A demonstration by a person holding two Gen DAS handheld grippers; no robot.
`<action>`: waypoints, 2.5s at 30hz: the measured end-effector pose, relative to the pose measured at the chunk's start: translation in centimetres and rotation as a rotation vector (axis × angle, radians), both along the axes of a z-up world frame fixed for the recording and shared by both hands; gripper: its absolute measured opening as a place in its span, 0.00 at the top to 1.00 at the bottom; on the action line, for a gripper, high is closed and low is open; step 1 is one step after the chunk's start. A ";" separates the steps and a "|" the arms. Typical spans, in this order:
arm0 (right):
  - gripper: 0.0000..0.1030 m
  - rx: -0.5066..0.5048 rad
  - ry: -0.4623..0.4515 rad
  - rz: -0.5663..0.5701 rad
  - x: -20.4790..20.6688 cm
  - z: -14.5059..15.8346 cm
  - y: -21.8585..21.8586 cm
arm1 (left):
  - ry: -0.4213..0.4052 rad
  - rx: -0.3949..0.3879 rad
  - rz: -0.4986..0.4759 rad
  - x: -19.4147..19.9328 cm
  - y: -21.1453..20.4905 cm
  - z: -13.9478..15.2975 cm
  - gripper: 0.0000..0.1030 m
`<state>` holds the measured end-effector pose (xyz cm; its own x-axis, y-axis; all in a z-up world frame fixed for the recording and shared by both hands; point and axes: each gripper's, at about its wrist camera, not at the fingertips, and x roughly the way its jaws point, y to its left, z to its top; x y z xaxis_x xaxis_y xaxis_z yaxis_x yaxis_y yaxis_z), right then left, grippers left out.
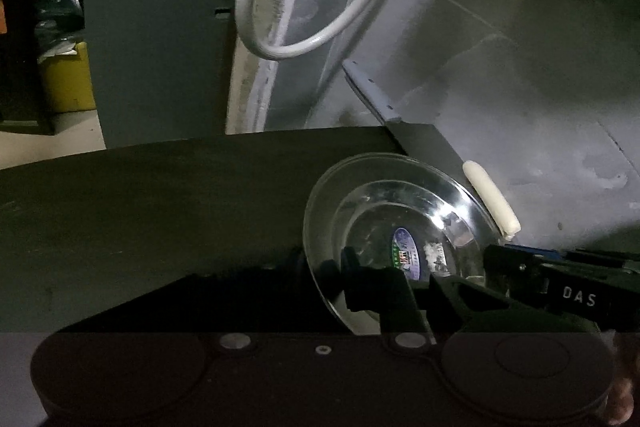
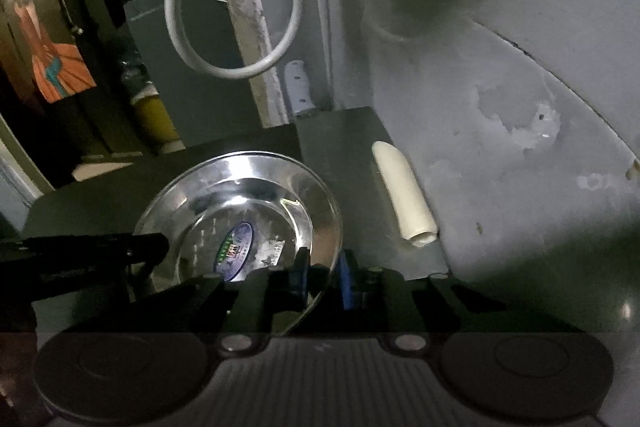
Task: Organize plates and bowls
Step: 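Grasp the stickered steel plate rim with both grippers and lift, then carry the stickered plate and lower it onto the stacked basins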
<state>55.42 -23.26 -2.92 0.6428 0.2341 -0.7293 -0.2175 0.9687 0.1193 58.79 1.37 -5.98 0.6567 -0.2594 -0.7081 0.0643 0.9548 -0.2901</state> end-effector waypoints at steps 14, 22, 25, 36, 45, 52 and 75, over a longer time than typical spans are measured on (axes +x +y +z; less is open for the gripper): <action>0.84 0.173 -0.085 0.084 -5.5 4.0 2.1 | -0.143 0.018 0.050 -6.9 4.4 5.5 0.80; 0.84 0.241 -0.106 0.117 -10.4 6.2 2.5 | -0.174 0.019 0.070 -13.0 6.1 8.2 0.80; 0.84 0.255 -0.103 0.124 -12.4 6.6 2.5 | -0.173 0.017 0.077 -15.3 6.4 8.6 0.80; 0.83 0.306 -0.056 0.173 -19.4 6.1 2.8 | -0.141 0.047 0.072 -22.9 7.7 9.1 0.80; 0.83 0.300 -0.007 0.227 -25.3 4.6 3.8 | -0.105 0.088 0.077 -29.3 9.0 8.3 0.80; 0.83 0.304 0.038 0.220 -28.5 3.2 4.0 | -0.051 0.114 0.079 -32.4 9.1 6.5 0.79; 0.83 0.180 0.061 0.210 -31.0 1.7 5.6 | 0.021 0.293 0.016 -33.2 6.7 4.1 0.73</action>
<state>24.38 -17.64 -1.26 0.5225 0.4870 -0.6998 -0.3984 0.8651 0.3046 25.63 8.08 -1.88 0.6433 -0.0319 -0.7650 0.0457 0.9989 -0.0031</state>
